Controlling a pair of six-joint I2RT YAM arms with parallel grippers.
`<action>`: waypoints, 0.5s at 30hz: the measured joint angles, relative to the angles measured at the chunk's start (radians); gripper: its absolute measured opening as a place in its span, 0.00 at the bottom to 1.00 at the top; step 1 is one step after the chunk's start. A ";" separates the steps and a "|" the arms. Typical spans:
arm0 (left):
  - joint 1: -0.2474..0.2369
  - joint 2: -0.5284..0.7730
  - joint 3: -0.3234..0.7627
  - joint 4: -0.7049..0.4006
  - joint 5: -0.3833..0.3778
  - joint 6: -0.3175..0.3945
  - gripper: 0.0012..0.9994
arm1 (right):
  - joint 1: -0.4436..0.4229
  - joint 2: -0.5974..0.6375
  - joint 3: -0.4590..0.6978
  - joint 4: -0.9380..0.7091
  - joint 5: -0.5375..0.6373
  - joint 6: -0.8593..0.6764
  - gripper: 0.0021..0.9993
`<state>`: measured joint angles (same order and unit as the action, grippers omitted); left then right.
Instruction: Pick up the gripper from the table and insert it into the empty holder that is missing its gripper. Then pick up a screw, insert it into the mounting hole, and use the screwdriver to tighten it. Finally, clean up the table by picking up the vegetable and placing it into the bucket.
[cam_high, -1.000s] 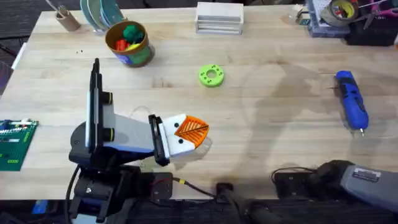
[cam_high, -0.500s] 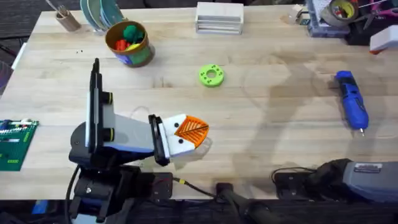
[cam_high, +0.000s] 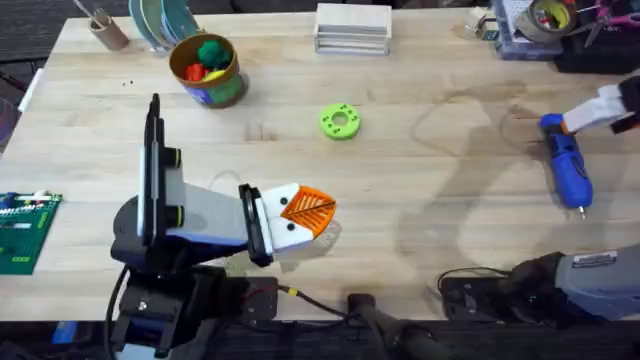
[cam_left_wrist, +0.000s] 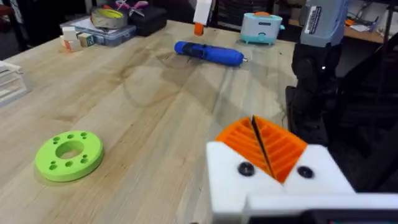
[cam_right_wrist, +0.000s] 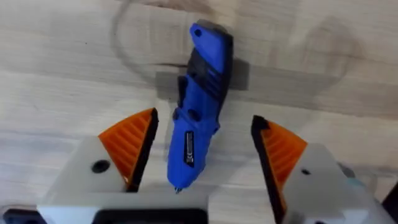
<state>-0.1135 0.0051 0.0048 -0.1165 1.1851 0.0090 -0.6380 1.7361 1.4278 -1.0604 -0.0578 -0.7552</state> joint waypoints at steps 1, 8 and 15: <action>0.000 0.000 0.000 0.000 0.000 0.000 0.01 | 0.000 0.004 -0.010 0.012 0.000 -0.008 0.97; 0.000 0.000 0.000 0.000 0.000 0.000 0.01 | 0.000 0.020 -0.086 0.128 -0.001 -0.036 0.97; 0.000 0.000 0.000 0.000 0.000 0.000 0.01 | 0.000 0.035 -0.124 0.160 -0.036 -0.056 0.97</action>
<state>-0.1135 0.0055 0.0048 -0.1165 1.1851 0.0090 -0.6380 1.7716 1.3037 -0.9003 -0.0942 -0.8107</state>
